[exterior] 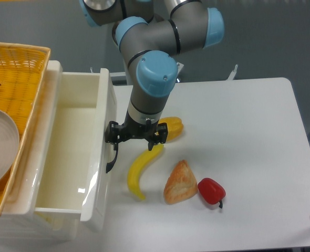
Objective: Slide the top white drawer open
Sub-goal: 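Pull the top white drawer outward by its handle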
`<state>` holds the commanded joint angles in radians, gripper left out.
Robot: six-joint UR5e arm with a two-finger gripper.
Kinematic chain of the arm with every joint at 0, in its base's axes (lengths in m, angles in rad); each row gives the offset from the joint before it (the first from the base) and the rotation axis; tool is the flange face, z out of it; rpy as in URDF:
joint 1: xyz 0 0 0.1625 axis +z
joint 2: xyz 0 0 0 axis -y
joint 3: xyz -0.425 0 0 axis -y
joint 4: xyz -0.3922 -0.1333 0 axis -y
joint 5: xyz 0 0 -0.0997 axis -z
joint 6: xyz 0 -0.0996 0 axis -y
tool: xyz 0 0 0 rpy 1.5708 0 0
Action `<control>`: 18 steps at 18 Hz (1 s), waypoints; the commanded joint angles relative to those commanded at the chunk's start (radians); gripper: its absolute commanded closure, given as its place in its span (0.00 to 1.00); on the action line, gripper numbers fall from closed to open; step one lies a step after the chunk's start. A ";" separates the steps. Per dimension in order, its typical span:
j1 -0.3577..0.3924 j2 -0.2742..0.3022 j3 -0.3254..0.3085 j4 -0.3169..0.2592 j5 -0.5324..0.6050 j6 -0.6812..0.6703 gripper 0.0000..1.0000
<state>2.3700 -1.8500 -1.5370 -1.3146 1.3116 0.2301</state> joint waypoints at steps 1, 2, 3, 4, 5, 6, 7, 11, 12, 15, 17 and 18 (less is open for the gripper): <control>0.000 0.000 0.000 0.000 0.000 0.000 0.00; 0.000 0.000 0.000 0.000 0.000 0.000 0.00; 0.002 0.000 0.000 0.000 -0.002 0.000 0.00; 0.009 0.000 0.000 0.000 -0.002 0.000 0.00; 0.012 0.002 0.000 0.000 -0.003 0.000 0.00; 0.015 0.000 0.000 0.000 -0.005 0.000 0.00; 0.021 0.002 0.000 0.002 -0.008 0.000 0.00; 0.028 0.002 0.000 0.002 -0.008 0.000 0.00; 0.031 0.000 0.000 0.002 -0.009 0.000 0.00; 0.041 0.000 0.002 0.002 -0.026 0.002 0.00; 0.043 0.000 0.003 0.002 -0.026 0.002 0.00; 0.044 -0.002 0.003 0.002 -0.026 0.002 0.00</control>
<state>2.4145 -1.8515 -1.5340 -1.3131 1.2855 0.2316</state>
